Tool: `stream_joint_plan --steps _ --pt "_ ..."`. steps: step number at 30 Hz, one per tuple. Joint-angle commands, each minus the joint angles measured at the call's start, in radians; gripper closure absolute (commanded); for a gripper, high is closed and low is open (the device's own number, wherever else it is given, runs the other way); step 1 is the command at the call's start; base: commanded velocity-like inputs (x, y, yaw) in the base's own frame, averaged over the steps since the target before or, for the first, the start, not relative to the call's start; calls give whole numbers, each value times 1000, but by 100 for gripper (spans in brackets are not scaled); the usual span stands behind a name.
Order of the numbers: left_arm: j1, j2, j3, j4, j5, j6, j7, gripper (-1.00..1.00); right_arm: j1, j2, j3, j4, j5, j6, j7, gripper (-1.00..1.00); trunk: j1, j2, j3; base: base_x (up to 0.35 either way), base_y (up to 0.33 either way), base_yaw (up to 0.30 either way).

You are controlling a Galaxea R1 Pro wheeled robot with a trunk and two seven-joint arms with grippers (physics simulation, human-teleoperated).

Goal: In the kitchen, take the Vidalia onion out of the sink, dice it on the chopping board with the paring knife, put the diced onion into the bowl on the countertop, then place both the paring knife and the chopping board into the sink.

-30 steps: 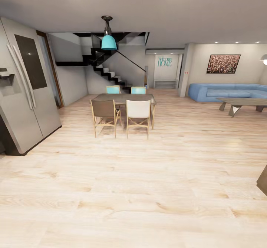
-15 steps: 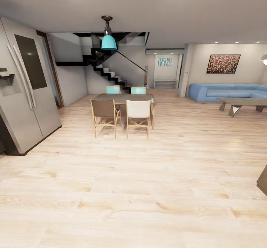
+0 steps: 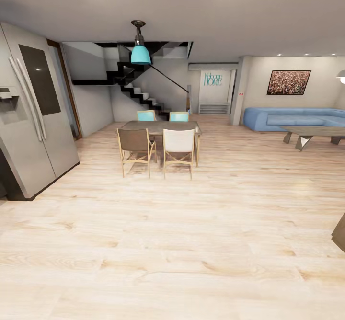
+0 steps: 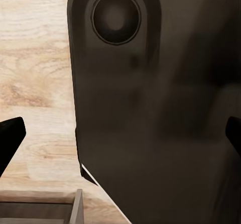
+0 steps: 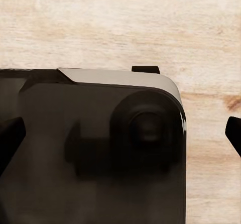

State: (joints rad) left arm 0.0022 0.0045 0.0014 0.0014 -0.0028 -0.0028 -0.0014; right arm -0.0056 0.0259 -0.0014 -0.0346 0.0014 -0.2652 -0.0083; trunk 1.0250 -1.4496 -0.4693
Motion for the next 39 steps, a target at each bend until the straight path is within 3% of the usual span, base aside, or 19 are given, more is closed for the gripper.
stream_joint_plan --steps 1,39 --pt "0 0 0 0 0 0 0 -100 0 0 0 1 0 -3 -1 -100 0 0 -1 0 0 0" --pt "0 0 0 0 -1 0 0 -100 0 0 0 1 0 -3 -1 -100 0 0 -1 0 0 0"
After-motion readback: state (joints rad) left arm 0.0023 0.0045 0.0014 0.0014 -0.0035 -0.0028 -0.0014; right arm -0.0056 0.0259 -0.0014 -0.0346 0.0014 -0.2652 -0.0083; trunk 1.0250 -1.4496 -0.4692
